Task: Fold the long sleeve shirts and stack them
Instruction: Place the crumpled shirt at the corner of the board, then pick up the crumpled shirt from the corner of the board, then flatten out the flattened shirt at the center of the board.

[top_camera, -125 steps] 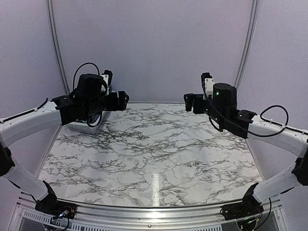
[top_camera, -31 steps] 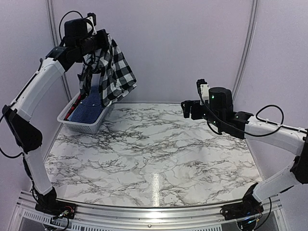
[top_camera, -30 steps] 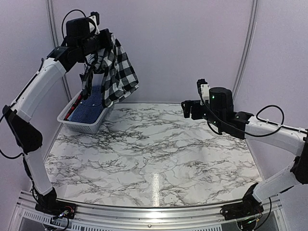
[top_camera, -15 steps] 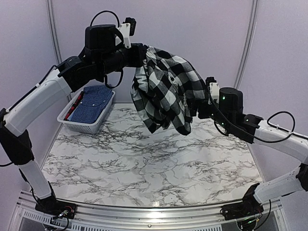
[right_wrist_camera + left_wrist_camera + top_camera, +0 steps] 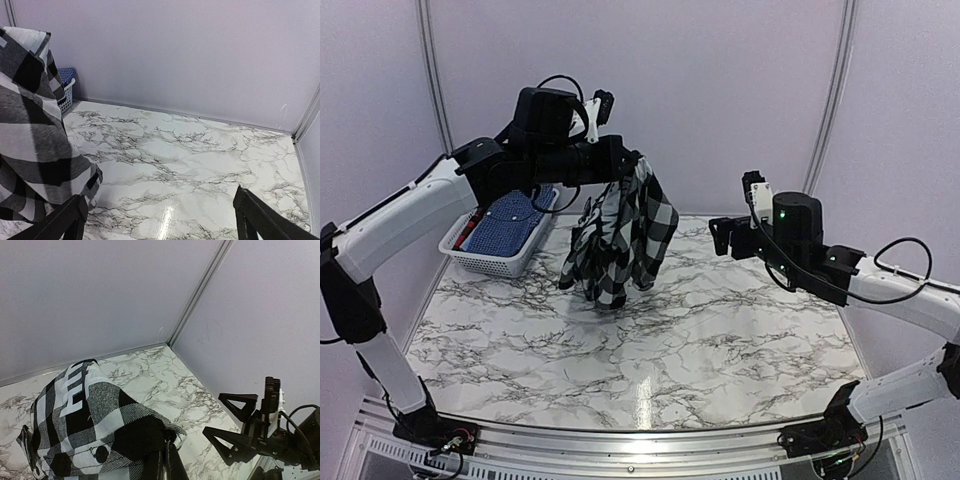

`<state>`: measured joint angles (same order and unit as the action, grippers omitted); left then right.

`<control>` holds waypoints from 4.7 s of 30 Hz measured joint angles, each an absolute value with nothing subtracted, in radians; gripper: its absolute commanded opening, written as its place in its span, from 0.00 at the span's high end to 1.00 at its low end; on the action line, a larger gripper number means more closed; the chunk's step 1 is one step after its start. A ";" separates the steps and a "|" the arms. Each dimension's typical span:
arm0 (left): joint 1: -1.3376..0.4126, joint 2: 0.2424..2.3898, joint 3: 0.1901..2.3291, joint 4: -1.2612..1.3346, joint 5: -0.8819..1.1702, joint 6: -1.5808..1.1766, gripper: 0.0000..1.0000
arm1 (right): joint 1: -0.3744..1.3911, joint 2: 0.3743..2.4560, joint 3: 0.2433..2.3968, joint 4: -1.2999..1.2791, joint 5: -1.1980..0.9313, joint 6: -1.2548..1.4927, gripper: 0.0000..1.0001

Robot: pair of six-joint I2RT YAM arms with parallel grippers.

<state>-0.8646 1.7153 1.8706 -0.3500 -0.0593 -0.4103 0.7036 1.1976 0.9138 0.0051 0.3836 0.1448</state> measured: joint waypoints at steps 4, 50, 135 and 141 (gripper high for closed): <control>-0.905 1.628 1.816 -0.348 -0.043 -0.412 1.00 | 0.704 1.174 0.896 -0.002 0.388 0.139 0.02; -0.706 1.153 0.810 -0.443 -0.020 -0.727 0.01 | 1.681 1.588 0.955 -0.358 0.323 0.353 0.11; -0.554 2.115 1.788 -0.482 -0.067 -0.512 0.08 | 0.388 1.618 0.991 -0.407 0.450 0.309 0.20; -0.546 2.036 1.720 -0.497 -0.065 -0.490 0.01 | 0.578 1.598 1.058 -0.407 0.469 0.263 0.12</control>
